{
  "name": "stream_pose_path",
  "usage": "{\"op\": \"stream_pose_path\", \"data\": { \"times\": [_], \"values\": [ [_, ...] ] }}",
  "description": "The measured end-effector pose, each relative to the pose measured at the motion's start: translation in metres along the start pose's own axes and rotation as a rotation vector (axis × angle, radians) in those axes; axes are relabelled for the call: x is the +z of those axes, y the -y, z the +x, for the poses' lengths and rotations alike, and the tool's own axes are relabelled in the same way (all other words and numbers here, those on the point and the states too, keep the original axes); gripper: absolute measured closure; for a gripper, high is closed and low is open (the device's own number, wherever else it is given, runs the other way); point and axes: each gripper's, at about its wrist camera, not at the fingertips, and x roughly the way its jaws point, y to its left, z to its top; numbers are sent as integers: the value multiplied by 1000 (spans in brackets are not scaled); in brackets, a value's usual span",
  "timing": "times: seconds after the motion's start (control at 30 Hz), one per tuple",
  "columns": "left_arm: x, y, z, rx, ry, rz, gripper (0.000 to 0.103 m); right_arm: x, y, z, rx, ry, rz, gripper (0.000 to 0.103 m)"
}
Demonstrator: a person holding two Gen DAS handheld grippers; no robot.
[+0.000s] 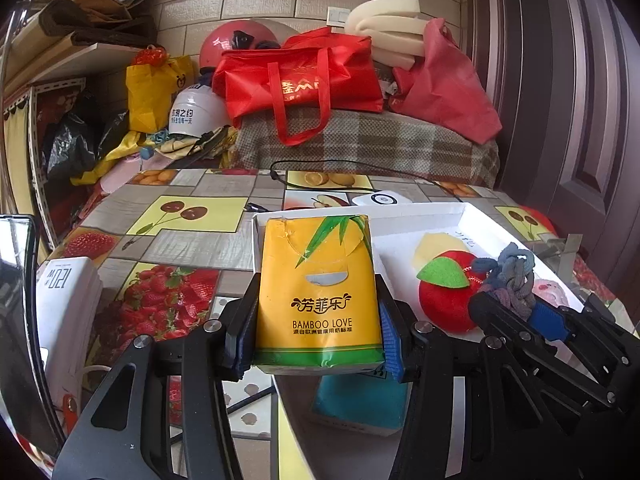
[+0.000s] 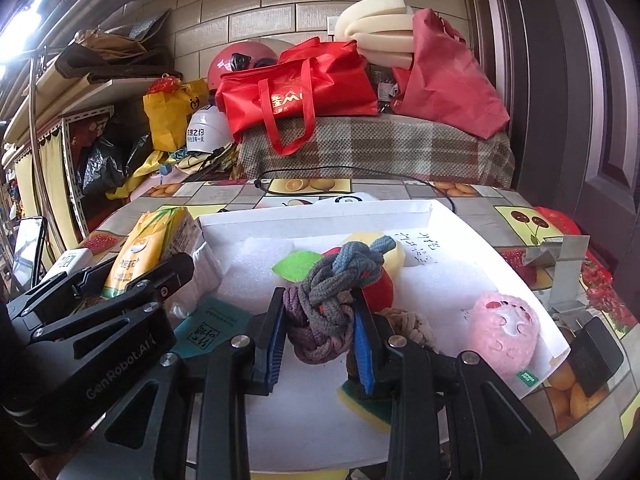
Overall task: Organize soft objects
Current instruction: 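Carry the tissue pack and rope knot into the white tray and open both tools, then withdraw both open tools from the tray toward the patterned cloth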
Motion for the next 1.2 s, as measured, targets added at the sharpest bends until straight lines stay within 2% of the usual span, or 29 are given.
{"op": "stream_pose_path", "data": {
  "times": [0.1, 0.23, 0.77, 0.8, 0.83, 0.87, 0.93, 1.0, 1.03, 1.13, 1.2],
  "values": [
    [0, 10, -1, 19, 16, 44, 53, 1, 2, 2, -20, -3, 13, 72],
    [0, 14, 3, 15, -6, 73, 53, 1, 9, 5, -21, -21, 54, 72],
    [-1, 15, 4, 38, 4, 73, 52, 1, 8, 2, -46, -5, 54, 71],
    [-1, 14, 0, 51, 20, 62, 49, 1, 9, 2, -50, -4, 57, 68],
    [-1, 12, -3, 70, 39, 50, 46, 1, 10, 1, -59, 1, 61, 61],
    [-1, 9, -7, 92, 58, 34, 39, 1, 12, 0, -75, 11, 70, 56],
    [-2, 3, -13, 114, 90, -2, 30, 1, 18, -6, -103, 36, 99, 38],
    [-2, -5, -16, 113, 103, -38, 20, 0, 23, -10, -119, 56, 128, 25],
    [-2, -9, -17, 108, 105, -53, 19, 0, 26, -11, -121, 64, 142, 19],
    [-3, -14, -22, 118, 132, -73, 18, -1, 25, -16, -113, 89, 142, 10],
    [-3, -15, -26, 122, 157, -79, 18, -2, 21, -21, -113, 113, 123, 10]
  ]
}}
